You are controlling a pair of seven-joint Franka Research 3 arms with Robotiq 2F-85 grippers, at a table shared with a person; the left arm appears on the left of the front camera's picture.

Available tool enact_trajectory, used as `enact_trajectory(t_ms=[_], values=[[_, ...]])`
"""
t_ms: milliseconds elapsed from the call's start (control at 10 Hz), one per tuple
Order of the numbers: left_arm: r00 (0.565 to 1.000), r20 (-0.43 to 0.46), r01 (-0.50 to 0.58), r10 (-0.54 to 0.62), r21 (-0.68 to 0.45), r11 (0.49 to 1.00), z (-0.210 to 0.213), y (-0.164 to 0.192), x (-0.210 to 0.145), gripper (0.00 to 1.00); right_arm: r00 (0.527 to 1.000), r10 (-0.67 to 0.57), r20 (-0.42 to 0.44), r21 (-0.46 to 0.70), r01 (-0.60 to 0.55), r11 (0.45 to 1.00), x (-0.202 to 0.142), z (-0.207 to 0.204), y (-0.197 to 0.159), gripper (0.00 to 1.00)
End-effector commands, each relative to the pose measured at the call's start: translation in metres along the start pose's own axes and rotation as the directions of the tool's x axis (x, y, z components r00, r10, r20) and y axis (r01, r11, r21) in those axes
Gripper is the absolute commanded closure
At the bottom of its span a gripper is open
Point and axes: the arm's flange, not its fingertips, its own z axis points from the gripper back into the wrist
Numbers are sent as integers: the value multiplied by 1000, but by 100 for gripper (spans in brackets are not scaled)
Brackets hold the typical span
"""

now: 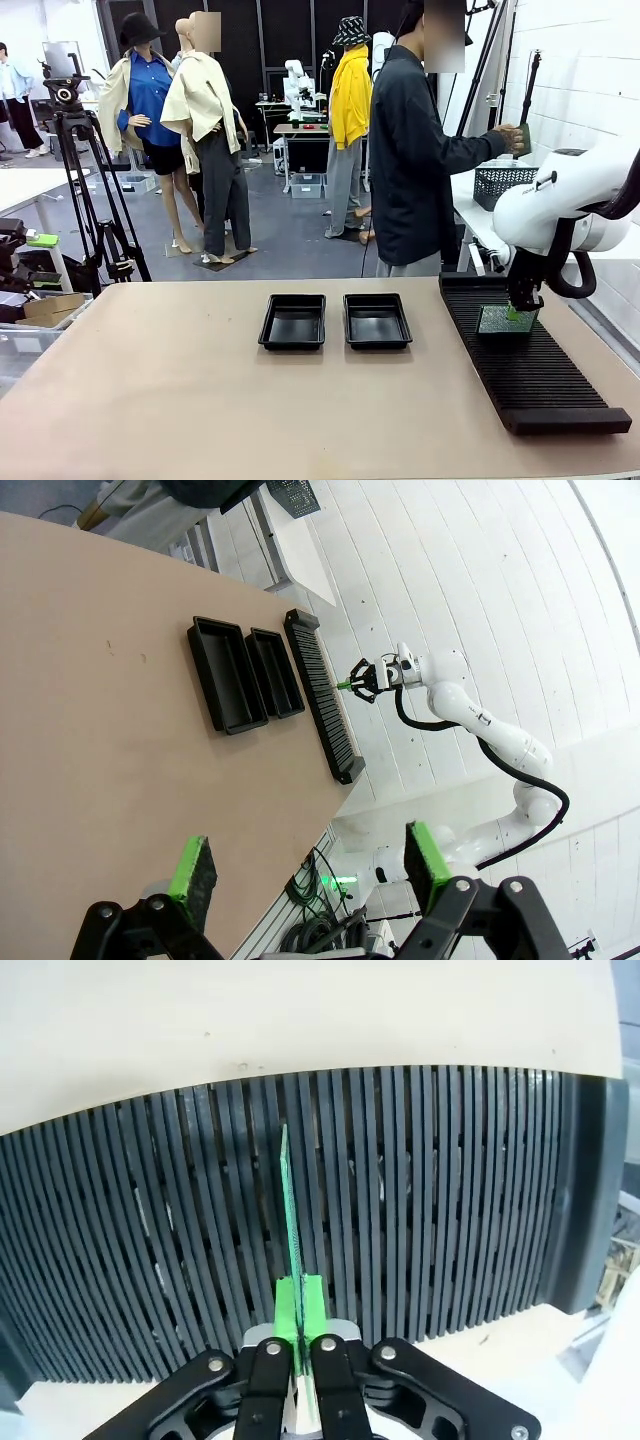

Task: Inspect and transfer BCBs to ESD trays.
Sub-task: Pick up the Blank PCB from the PCB Rack and place it in the left ESD tray.

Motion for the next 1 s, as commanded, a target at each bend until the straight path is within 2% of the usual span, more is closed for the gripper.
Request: enact_trajectory(t_ms=[0, 500, 800, 900], values=[[1000, 1, -7, 7, -15, 1000, 2, -3, 0, 0, 1000, 20, 14, 11, -20, 1000, -4, 1, -9, 100], [1000, 1, -7, 7, -15, 1000, 2, -3, 0, 0, 1000, 8, 13, 9, -9, 1000, -3, 7, -11, 100], [1000, 1, -7, 7, -15, 1000, 2, -3, 0, 0, 1000, -22, 8, -32, 22, 999, 5, 54, -5, 100], [1000, 1, -7, 7, -15, 1000, 2, -3, 0, 0, 999, -41, 11, -11, 41, 999, 7, 61, -5, 100]])
